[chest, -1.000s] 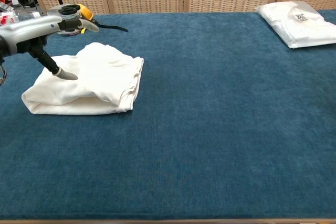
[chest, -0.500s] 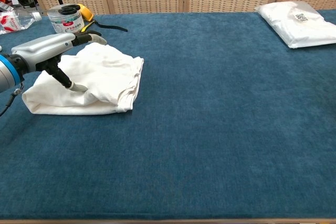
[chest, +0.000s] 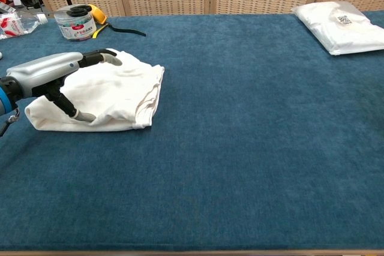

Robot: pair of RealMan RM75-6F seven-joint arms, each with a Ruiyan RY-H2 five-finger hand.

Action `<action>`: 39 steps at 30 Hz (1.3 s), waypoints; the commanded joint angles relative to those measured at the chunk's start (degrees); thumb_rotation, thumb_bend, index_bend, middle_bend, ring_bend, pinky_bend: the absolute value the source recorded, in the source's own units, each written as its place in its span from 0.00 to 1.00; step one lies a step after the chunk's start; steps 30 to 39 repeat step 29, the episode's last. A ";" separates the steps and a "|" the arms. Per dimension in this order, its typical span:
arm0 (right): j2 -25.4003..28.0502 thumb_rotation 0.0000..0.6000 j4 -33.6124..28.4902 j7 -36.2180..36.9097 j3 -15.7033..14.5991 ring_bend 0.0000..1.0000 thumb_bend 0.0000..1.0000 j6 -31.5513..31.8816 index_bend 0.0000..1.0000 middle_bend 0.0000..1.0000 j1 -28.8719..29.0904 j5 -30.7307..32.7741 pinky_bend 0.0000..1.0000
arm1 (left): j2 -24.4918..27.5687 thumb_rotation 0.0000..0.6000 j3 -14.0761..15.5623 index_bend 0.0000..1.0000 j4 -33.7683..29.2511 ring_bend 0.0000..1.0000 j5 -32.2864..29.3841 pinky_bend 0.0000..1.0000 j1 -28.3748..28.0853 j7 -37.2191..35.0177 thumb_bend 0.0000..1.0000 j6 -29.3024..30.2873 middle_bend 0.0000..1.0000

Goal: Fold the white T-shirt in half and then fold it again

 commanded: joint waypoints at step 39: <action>-0.14 1.00 -5.12 -8.95 2.61 0.00 0.00 4.95 0.00 0.00 -2.82 4.00 0.00 | 25.36 1.00 -2.42 0.00 -30.48 0.00 -10.76 0.00 19.62 23.64 0.00 24.85 0.00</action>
